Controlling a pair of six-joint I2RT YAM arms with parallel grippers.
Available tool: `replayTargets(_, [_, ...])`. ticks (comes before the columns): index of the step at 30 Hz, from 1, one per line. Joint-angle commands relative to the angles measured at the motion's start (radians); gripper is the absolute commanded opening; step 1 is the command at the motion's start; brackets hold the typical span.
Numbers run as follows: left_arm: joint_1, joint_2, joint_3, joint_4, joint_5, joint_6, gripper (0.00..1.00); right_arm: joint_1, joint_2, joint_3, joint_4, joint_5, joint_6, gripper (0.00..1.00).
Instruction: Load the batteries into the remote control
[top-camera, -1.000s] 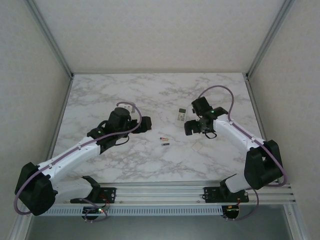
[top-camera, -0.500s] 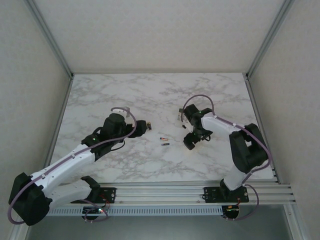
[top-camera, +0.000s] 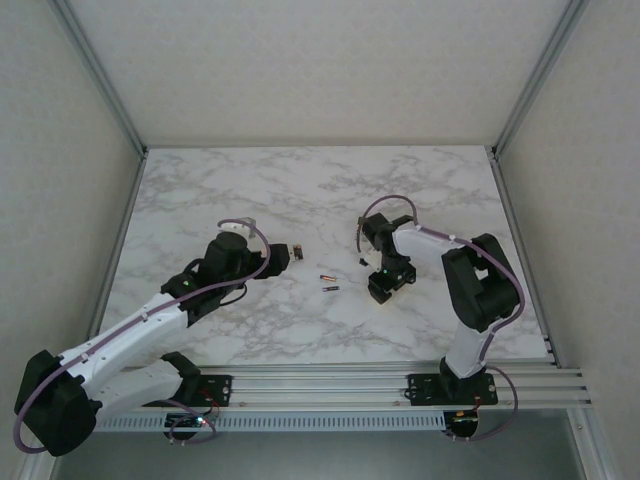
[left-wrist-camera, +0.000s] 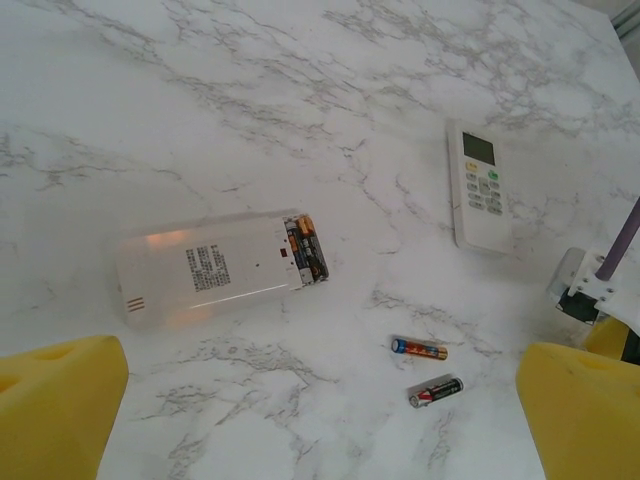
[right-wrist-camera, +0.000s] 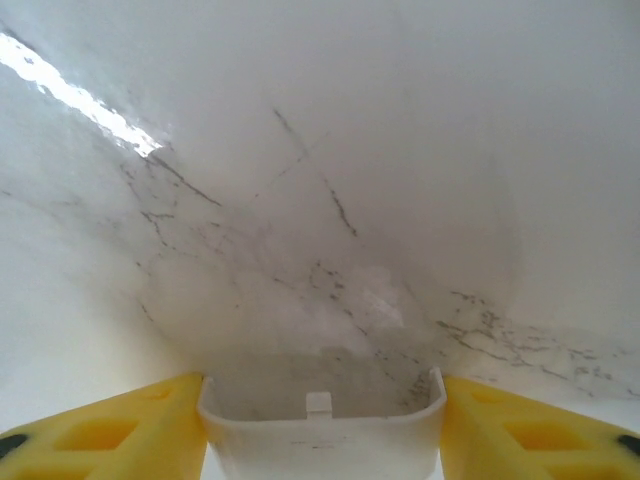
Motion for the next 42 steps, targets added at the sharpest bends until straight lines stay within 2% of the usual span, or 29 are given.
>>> replayTargets(1, [-0.004, -0.011, -0.001, 0.010, -0.042, -0.001, 1.00, -0.001, 0.061, -0.001, -0.060, 0.037, -0.010, 0.55])
replayTargets(6, [-0.004, -0.016, -0.004, 0.005, -0.058, -0.003, 1.00, 0.029, 0.017, 0.050, -0.104, 0.095, -0.029, 0.49])
replayTargets(11, [-0.003, -0.034, -0.003, -0.002, -0.088, -0.007, 0.99, 0.148, -0.065, 0.157, -0.147, 0.093, -0.138, 0.50])
replayTargets(14, [-0.004, -0.057, -0.004, -0.008, -0.108, -0.011, 1.00, 0.216, -0.053, 0.251, -0.135, 0.092, -0.247, 0.51])
replayTargets(17, [-0.004, -0.086, -0.007, -0.019, -0.121, -0.020, 1.00, 0.268, 0.015, 0.352, -0.093, 0.112, -0.368, 0.50])
replayTargets(21, [-0.004, -0.120, -0.011, -0.061, -0.135, -0.025, 1.00, 0.277, 0.170, 0.522, -0.087, 0.120, -0.475, 0.50])
replayTargets(28, [-0.001, -0.225, -0.014, -0.146, -0.190, -0.025, 1.00, 0.292, 0.390, 0.805, -0.112, 0.012, -0.552, 0.50])
replayTargets(33, [0.001, -0.284, -0.030, -0.155, -0.213, -0.029, 0.99, 0.304, 0.490, 0.922, -0.101, -0.010, -0.592, 0.51])
replayTargets(42, [0.002, -0.268, -0.027, -0.176, -0.211, -0.022, 1.00, 0.314, 0.594, 1.033, -0.160, -0.084, -0.640, 0.53])
